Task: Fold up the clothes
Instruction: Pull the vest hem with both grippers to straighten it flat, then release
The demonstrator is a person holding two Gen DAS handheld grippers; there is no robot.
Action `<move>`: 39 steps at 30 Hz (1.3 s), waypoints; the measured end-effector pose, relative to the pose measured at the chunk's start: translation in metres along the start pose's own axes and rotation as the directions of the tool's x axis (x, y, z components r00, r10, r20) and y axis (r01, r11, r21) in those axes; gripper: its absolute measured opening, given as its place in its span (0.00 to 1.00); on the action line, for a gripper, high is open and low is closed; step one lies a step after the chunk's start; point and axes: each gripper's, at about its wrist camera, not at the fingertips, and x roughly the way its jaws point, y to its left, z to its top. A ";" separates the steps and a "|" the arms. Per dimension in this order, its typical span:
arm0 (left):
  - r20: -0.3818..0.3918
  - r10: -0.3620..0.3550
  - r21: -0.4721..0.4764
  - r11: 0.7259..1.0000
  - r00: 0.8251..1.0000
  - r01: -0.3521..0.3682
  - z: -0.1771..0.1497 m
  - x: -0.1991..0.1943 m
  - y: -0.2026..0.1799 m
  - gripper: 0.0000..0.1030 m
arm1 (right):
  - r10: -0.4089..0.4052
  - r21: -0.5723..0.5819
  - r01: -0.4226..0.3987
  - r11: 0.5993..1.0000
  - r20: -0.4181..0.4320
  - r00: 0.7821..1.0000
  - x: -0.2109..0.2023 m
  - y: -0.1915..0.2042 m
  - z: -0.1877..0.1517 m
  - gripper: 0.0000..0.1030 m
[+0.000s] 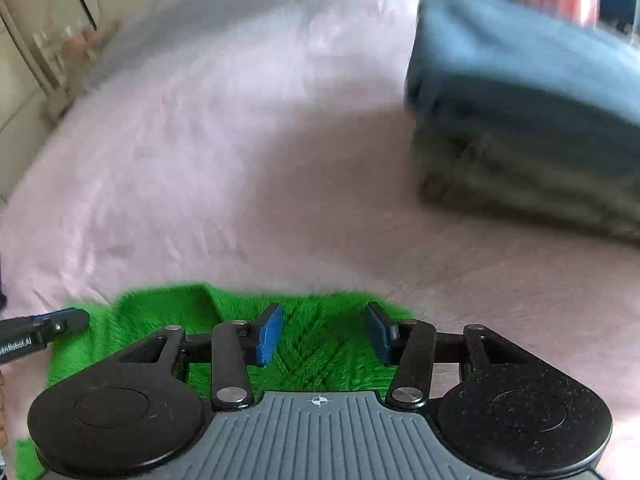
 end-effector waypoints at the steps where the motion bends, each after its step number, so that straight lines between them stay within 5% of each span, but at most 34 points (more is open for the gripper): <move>1: 0.021 -0.014 0.028 1.000 1.000 0.013 -0.003 -0.013 -0.006 0.21 | 0.028 -0.021 -0.027 0.999 0.016 0.999 -0.017 0.006 -0.006 0.49; 7: -0.015 -0.114 0.108 0.987 0.993 0.115 -0.076 -0.074 -0.035 0.21 | 0.136 -0.244 -0.167 0.955 -0.136 0.981 -0.072 0.059 -0.098 0.49; 11: -0.096 -0.036 0.114 0.992 0.995 0.047 -0.151 -0.098 -0.034 0.21 | 0.003 -0.409 -0.097 0.907 -0.226 0.974 -0.088 0.054 -0.174 0.49; 14: -0.138 -0.013 0.054 0.998 0.990 0.021 -0.199 -0.134 -0.033 0.22 | -0.062 -0.430 -0.053 0.901 -0.250 0.966 -0.123 0.028 -0.209 0.49; 18: -0.181 0.047 0.141 0.990 0.982 -0.021 -0.250 -0.189 -0.045 0.23 | -0.154 -0.437 0.009 0.899 -0.299 0.942 -0.162 -0.006 -0.235 0.49; 21: -0.200 0.096 0.146 0.987 0.975 -0.067 -0.261 -0.221 -0.056 0.23 | -0.139 -0.396 0.015 0.918 -0.287 0.948 -0.189 -0.012 -0.233 0.49; 26: -0.163 0.061 -0.016 0.998 0.985 -0.065 -0.247 -0.230 -0.077 0.27 | 0.020 -0.300 -0.082 0.950 -0.207 0.978 -0.195 0.016 -0.214 0.49; 29: -0.170 0.058 -0.006 0.998 0.984 -0.060 -0.247 -0.215 -0.103 0.28 | 0.088 -0.269 -0.158 0.950 -0.252 0.964 -0.175 0.041 -0.225 0.49; 32: -0.228 0.122 0.063 0.992 0.966 -0.110 -0.271 -0.211 -0.121 0.29 | 0.066 -0.308 -0.178 0.934 -0.343 0.937 -0.163 0.057 -0.258 0.49; 35: -0.263 0.157 0.136 0.983 0.952 -0.124 -0.304 -0.227 -0.124 0.30 | 0.008 -0.413 -0.161 0.897 -0.347 0.938 -0.191 0.059 -0.298 0.49; 39: -0.278 0.174 0.162 0.978 0.945 -0.133 -0.324 -0.261 -0.119 0.30 | -0.003 -0.364 -0.150 0.919 -0.387 0.922 -0.226 0.035 -0.317 0.49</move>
